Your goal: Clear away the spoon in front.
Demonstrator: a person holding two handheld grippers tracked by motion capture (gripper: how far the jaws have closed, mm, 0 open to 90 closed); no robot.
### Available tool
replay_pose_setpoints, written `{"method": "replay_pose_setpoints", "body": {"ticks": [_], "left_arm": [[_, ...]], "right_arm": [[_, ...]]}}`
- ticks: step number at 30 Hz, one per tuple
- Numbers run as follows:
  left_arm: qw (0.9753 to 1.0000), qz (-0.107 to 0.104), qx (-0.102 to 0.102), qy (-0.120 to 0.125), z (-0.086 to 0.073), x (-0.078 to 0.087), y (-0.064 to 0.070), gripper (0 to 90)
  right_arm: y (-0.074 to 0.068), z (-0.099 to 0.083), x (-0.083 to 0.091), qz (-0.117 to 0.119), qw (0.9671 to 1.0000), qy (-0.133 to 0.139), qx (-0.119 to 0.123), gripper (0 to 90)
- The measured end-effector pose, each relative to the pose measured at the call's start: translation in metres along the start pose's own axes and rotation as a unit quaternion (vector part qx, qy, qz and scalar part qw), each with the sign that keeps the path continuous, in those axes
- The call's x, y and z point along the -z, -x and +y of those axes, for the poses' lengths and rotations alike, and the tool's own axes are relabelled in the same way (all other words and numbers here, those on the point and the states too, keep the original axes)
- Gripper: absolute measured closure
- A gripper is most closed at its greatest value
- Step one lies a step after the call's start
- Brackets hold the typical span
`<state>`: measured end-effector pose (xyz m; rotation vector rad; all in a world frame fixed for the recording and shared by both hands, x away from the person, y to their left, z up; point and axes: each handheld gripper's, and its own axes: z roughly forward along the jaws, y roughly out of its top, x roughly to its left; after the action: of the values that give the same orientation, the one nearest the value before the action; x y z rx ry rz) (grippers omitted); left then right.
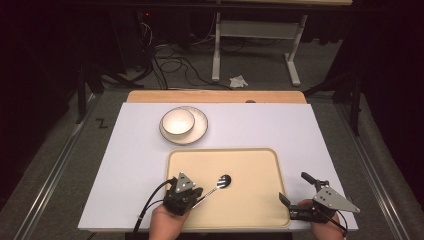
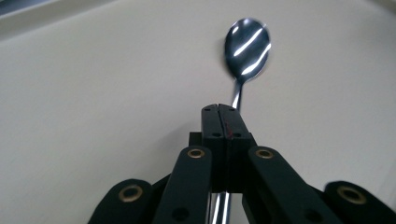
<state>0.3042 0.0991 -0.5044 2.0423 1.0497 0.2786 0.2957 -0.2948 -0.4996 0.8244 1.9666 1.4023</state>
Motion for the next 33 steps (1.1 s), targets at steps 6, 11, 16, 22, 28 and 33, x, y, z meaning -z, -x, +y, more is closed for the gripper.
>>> {"method": "replay_pose_setpoints", "body": {"ticks": [6,11,16,22,28,33], "left_arm": [[0.9996,-0.007,-0.023,-0.018,0.015,-0.026,0.017,90.0],[0.9985,0.004,-0.044,-0.032,0.022,-0.04,0.027,90.0],[0.9985,0.022,-0.035,-0.037,0.025,-0.043,0.017,90.0],[0.9987,0.038,-0.011,-0.032,0.022,-0.037,-0.002,90.0],[0.9979,0.055,0.002,-0.034,0.02,-0.031,-0.018,90.0],[0.9968,0.069,0.011,-0.037,0.019,-0.026,-0.031,90.0]], "right_arm": [[0.001,-0.001,0.001,-0.002,1.0,0.0,-0.005,0.5],[0.0,0.0,0.0,-0.001,1.0,0.0,-0.007,0.5],[0.001,-0.001,0.001,-0.001,1.0,0.001,-0.006,0.5],[0.001,-0.001,0.001,0.0,1.0,0.001,-0.003,0.5],[0.0,0.0,0.001,0.0,1.0,0.0,-0.006,0.5],[0.0,-0.001,0.001,-0.001,1.0,0.0,-0.006,0.5]]}}
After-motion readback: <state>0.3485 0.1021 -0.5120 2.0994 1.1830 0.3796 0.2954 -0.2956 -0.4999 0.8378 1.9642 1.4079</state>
